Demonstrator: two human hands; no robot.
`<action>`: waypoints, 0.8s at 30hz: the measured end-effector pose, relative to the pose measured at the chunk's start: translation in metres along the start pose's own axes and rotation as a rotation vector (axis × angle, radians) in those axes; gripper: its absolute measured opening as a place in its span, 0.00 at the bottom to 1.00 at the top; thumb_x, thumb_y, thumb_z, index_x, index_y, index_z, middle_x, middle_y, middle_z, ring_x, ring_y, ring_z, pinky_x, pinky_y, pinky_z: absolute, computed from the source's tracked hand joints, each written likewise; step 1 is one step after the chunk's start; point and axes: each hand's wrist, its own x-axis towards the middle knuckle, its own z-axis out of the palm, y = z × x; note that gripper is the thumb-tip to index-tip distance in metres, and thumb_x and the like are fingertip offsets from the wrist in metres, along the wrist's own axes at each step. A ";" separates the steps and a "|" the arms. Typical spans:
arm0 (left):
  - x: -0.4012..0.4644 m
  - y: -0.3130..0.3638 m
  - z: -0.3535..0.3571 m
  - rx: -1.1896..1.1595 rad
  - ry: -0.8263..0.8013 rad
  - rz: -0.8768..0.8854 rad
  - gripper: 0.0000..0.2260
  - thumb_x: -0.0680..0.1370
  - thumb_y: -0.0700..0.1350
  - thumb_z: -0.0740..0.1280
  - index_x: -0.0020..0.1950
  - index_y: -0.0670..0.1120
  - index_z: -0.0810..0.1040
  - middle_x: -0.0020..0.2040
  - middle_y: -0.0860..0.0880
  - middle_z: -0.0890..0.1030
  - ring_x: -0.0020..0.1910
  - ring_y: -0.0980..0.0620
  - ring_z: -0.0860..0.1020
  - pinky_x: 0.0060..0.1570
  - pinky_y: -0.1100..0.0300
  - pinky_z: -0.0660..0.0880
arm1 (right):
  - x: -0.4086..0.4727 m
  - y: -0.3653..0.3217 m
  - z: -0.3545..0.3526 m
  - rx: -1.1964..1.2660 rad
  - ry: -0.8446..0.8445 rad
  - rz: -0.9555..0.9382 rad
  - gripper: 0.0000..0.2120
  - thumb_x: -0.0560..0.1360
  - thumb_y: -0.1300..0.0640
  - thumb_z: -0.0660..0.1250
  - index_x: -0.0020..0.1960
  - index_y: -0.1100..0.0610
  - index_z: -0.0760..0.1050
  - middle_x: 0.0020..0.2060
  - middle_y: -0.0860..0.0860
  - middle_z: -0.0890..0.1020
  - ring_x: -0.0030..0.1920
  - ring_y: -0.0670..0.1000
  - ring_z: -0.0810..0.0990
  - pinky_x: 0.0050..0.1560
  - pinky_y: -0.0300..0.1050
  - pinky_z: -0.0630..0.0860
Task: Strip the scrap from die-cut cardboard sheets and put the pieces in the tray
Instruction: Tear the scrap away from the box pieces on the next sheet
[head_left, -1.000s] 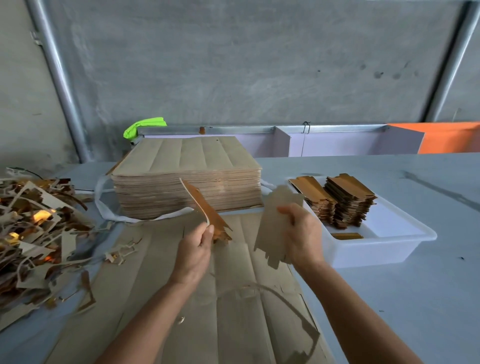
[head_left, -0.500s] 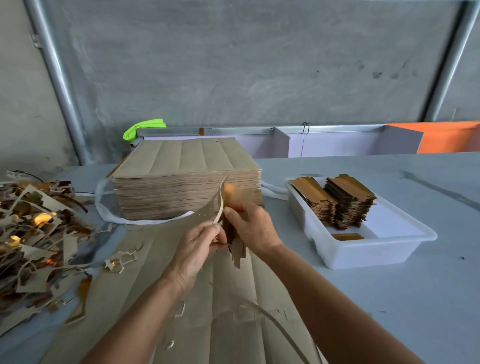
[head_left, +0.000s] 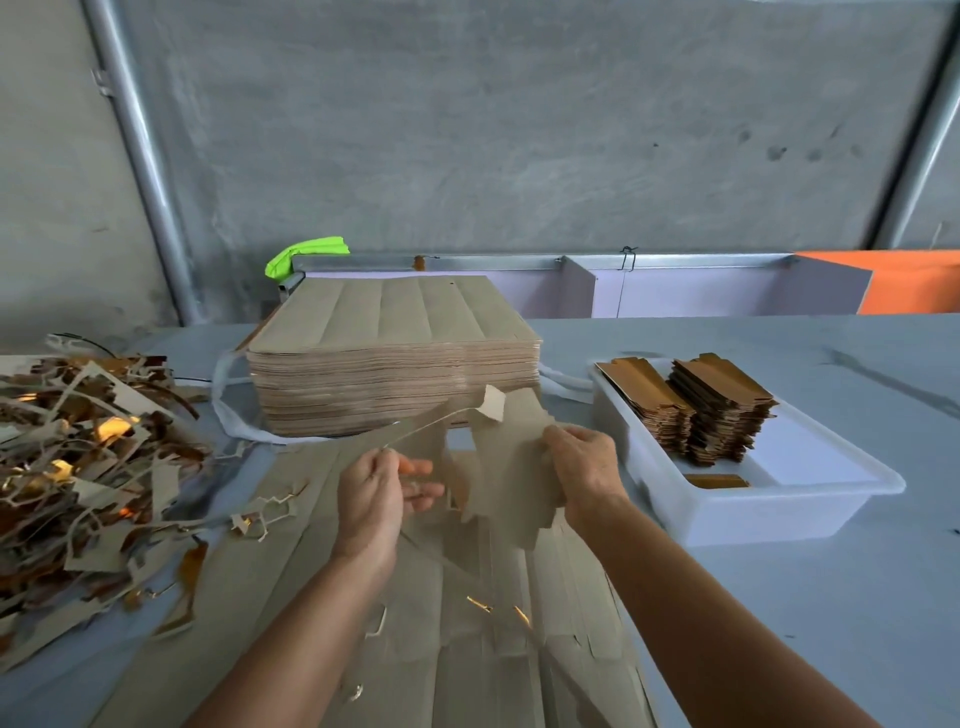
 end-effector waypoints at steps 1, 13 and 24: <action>0.001 -0.003 -0.003 0.053 0.035 -0.013 0.14 0.81 0.36 0.53 0.36 0.40 0.69 0.38 0.41 0.80 0.21 0.52 0.78 0.21 0.65 0.71 | 0.001 0.001 -0.003 -0.024 0.039 -0.005 0.07 0.75 0.60 0.63 0.39 0.59 0.76 0.38 0.56 0.78 0.47 0.59 0.78 0.53 0.58 0.76; -0.002 -0.020 0.017 0.507 -0.174 0.249 0.12 0.77 0.52 0.66 0.43 0.45 0.70 0.34 0.54 0.73 0.34 0.58 0.71 0.33 0.68 0.66 | 0.001 0.014 0.008 -0.225 -0.082 -0.283 0.13 0.75 0.54 0.68 0.35 0.58 0.70 0.37 0.53 0.77 0.39 0.53 0.77 0.34 0.45 0.76; -0.001 -0.012 0.022 0.241 -0.355 -0.080 0.12 0.75 0.39 0.70 0.56 0.49 0.75 0.46 0.48 0.81 0.23 0.64 0.73 0.23 0.69 0.67 | -0.003 0.012 -0.001 0.130 -0.412 -0.314 0.44 0.69 0.77 0.63 0.59 0.27 0.62 0.47 0.46 0.83 0.46 0.47 0.82 0.41 0.46 0.81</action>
